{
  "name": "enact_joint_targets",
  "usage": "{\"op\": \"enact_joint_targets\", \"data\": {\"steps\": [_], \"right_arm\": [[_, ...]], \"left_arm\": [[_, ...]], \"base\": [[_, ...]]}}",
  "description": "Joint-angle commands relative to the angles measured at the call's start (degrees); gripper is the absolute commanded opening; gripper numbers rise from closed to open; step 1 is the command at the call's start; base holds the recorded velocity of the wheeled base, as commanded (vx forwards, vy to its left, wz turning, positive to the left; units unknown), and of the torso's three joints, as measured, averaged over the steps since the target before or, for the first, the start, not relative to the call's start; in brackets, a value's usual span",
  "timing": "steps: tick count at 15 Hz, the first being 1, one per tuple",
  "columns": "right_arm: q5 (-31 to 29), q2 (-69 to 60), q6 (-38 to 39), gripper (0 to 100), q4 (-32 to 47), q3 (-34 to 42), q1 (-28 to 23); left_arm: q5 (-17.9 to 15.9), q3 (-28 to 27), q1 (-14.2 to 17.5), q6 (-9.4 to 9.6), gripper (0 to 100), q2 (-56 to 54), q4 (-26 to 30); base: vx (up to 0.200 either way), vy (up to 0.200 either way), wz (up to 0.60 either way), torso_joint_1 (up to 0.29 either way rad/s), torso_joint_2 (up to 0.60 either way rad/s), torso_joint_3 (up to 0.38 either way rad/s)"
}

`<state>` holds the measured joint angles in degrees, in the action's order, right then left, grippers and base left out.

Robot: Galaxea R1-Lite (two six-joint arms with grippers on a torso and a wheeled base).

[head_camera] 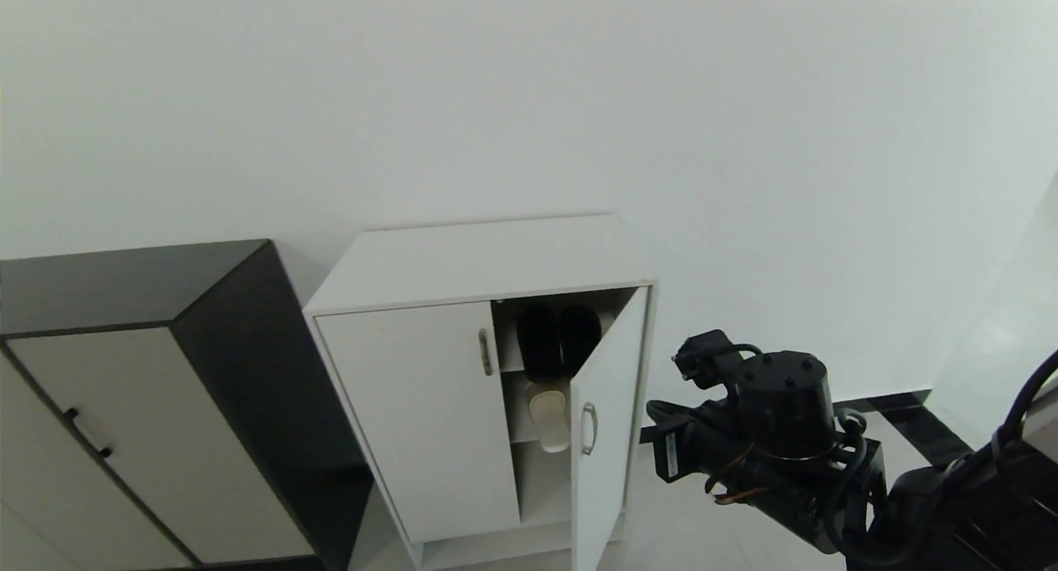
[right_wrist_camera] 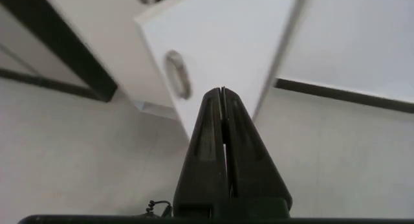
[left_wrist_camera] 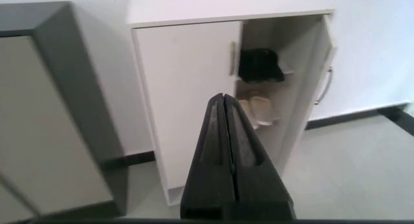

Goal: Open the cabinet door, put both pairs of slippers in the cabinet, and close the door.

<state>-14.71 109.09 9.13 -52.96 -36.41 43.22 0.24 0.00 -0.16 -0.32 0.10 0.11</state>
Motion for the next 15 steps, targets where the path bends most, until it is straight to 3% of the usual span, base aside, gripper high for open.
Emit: {"op": "enact_joint_targets", "data": {"steps": [1, 3, 11, 15], "right_arm": [[0.04, -0.02, 0.01, 0, -0.13, 0.03, -0.15], [0.04, -0.02, 0.01, 0, -0.13, 0.11, -0.15], [-0.32, -3.45, -1.13, 0, -1.18, 2.40, -1.91], [0.12, -8.20, -5.09, 0, 2.51, 6.18, -6.65]], "left_arm": [[0.02, 0.00, -0.02, -0.03, 0, -0.01, -0.02], [0.02, 0.00, -0.02, -0.03, 0, -0.01, -0.02], [-0.07, 0.00, -0.02, 0.05, 0, -0.01, -0.02], [-0.07, 0.00, -0.02, 0.05, 0, -0.01, -0.02]], "base": [[0.000, 0.000, 0.60, 0.017, 0.00, 0.002], [0.000, 0.000, 0.60, 0.000, 0.00, 0.005], [0.000, 0.000, 0.00, 0.000, 0.00, 0.000], [0.000, 0.000, 0.00, 0.000, 0.00, 0.000]]}}
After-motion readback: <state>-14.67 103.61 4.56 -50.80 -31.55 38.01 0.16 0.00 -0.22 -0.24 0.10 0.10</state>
